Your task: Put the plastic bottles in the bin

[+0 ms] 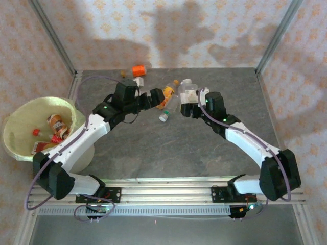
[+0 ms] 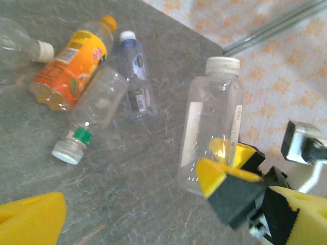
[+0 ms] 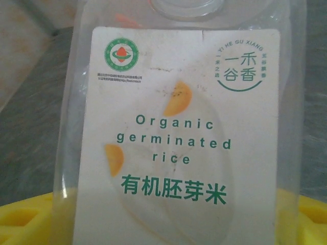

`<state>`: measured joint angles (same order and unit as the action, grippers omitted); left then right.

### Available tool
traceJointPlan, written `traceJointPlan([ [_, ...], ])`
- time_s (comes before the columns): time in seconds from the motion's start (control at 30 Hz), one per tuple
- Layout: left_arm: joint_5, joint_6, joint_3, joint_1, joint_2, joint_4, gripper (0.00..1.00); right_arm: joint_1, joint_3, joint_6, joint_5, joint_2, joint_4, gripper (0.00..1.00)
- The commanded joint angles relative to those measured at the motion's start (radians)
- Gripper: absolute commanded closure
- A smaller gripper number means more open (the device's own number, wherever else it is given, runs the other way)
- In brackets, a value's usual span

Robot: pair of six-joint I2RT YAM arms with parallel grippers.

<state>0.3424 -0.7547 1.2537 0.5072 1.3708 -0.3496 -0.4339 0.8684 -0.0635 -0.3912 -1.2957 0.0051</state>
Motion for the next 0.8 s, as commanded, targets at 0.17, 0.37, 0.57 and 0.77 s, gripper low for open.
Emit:
traceJointPlan([
  [0.17, -0.015, 0.005, 0.089, 0.075, 0.066, 0.060, 0.00, -0.082, -0.011, 0.138, -0.189, 0.070, 0.068, 0.29],
  [0.37, -0.085, -0.049, 0.066, 0.093, 0.089, 0.096, 0.00, -0.140, -0.008, 0.112, -0.217, 0.067, 0.112, 0.29],
  [0.57, -0.082, -0.064, 0.044, 0.094, 0.095, 0.115, 0.03, -0.159, -0.031, 0.025, -0.228, 0.062, 0.233, 0.29],
  [0.77, -0.003, -0.048, 0.058, 0.096, 0.113, 0.151, 0.15, -0.169, -0.026, -0.008, -0.251, 0.044, 0.279, 0.28],
])
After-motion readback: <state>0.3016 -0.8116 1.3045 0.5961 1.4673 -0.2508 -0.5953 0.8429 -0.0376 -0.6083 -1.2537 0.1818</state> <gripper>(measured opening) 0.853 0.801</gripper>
